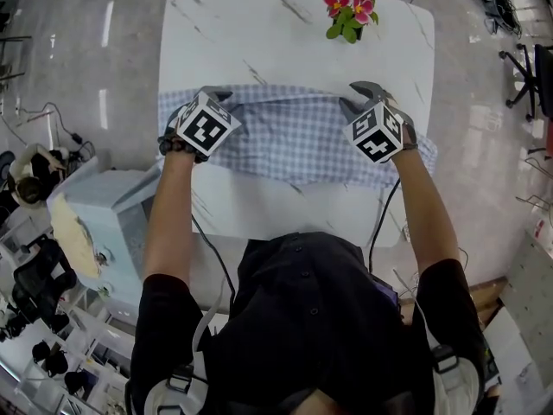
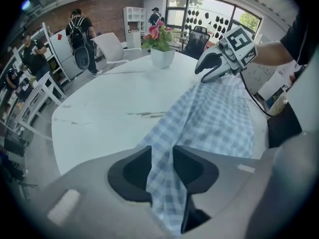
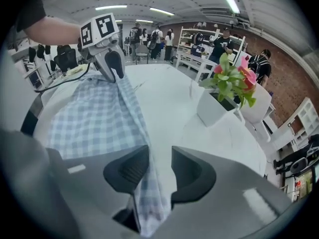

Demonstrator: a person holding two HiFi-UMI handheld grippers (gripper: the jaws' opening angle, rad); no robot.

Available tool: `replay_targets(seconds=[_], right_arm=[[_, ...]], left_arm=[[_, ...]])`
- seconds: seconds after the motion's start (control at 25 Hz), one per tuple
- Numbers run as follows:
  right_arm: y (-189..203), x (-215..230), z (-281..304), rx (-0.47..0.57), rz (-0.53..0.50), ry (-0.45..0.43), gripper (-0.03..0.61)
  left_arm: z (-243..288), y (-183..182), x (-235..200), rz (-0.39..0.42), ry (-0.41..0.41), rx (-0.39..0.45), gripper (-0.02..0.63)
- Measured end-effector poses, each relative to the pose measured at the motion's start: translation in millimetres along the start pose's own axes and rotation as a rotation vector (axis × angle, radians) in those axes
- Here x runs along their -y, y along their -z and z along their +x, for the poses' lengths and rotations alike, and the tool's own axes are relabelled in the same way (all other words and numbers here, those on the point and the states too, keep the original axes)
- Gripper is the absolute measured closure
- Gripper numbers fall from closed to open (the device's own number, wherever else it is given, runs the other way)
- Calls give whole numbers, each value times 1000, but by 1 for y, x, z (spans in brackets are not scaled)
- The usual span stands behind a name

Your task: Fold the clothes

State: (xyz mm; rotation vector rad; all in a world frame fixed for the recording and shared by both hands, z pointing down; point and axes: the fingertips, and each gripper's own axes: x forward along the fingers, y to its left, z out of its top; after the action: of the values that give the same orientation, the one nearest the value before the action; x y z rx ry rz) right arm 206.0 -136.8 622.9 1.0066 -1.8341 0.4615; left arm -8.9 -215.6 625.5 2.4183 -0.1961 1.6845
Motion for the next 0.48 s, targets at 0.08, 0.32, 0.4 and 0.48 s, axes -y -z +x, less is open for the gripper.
replay_targets(seconds=[0.08, 0.32, 0.4, 0.48], right_arm=[[-1, -1, -6, 14, 10, -7, 433], [0, -16, -24, 32, -23, -16, 394], [5, -23, -31, 30, -34, -15, 377], [10, -26, -39, 28, -29, 10, 379]], left_arm=[[-5, -2, 6, 8, -1, 18, 474], [-24, -6, 22, 4, -46, 63, 469], [-32, -5, 30, -3, -65, 67, 452], [-39, 0, 36, -8, -107, 55, 451]])
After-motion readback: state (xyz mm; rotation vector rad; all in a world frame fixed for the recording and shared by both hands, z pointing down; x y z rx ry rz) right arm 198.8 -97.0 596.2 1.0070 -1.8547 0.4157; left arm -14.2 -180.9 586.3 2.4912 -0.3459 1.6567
